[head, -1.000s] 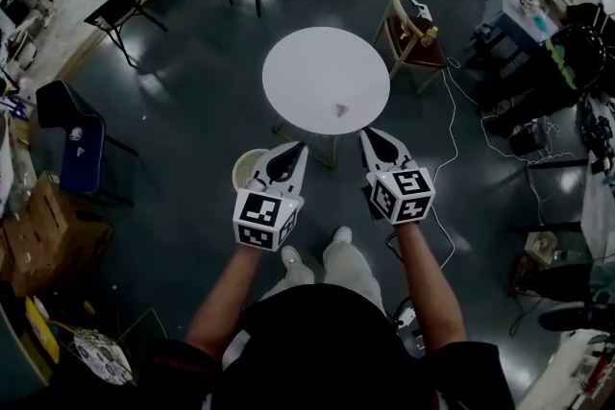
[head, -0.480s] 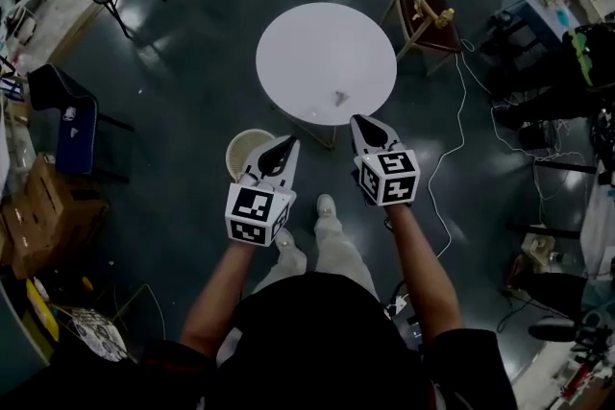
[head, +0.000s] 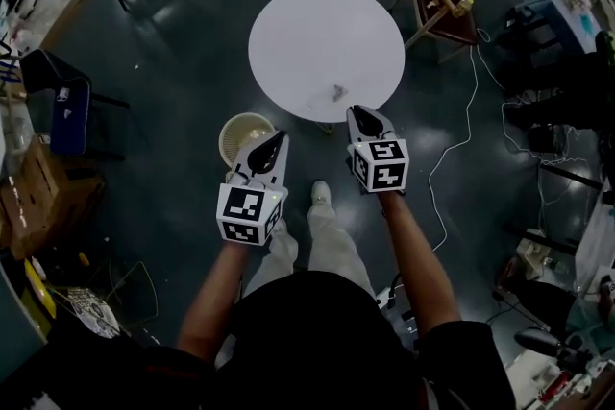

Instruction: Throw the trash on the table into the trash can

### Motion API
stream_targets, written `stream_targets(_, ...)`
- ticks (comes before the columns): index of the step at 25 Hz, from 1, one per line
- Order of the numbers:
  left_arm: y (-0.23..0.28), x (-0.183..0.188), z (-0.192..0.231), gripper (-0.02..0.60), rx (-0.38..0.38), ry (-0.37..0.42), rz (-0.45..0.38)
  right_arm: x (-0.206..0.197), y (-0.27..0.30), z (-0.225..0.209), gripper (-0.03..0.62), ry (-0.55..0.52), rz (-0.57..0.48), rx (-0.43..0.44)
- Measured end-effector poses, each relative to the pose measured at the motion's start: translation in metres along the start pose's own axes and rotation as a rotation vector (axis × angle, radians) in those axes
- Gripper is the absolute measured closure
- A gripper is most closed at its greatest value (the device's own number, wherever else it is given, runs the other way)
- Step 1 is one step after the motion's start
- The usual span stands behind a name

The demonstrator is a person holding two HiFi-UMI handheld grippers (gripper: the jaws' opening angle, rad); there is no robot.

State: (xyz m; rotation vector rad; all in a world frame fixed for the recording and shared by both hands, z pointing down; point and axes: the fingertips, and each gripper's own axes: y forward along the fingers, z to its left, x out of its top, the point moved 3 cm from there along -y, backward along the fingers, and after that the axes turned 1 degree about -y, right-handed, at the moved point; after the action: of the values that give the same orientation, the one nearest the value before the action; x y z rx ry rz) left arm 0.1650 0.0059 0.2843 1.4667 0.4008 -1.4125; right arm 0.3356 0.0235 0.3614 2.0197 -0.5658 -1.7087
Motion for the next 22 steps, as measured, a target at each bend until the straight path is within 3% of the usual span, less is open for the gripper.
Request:
stream_targets(6,0.027,-0.024,0.013,0.568,0.025,-0.046,0.044,-0.023,0.045,-0.021,0.567,-0.002,0.071,0.002)
stream_targets(22,0.077,-0.09,0.024,0.568,0.057,-0.166,0.169,-0.075,0.167,-0.065,0.451,-0.048,0.235,0.026)
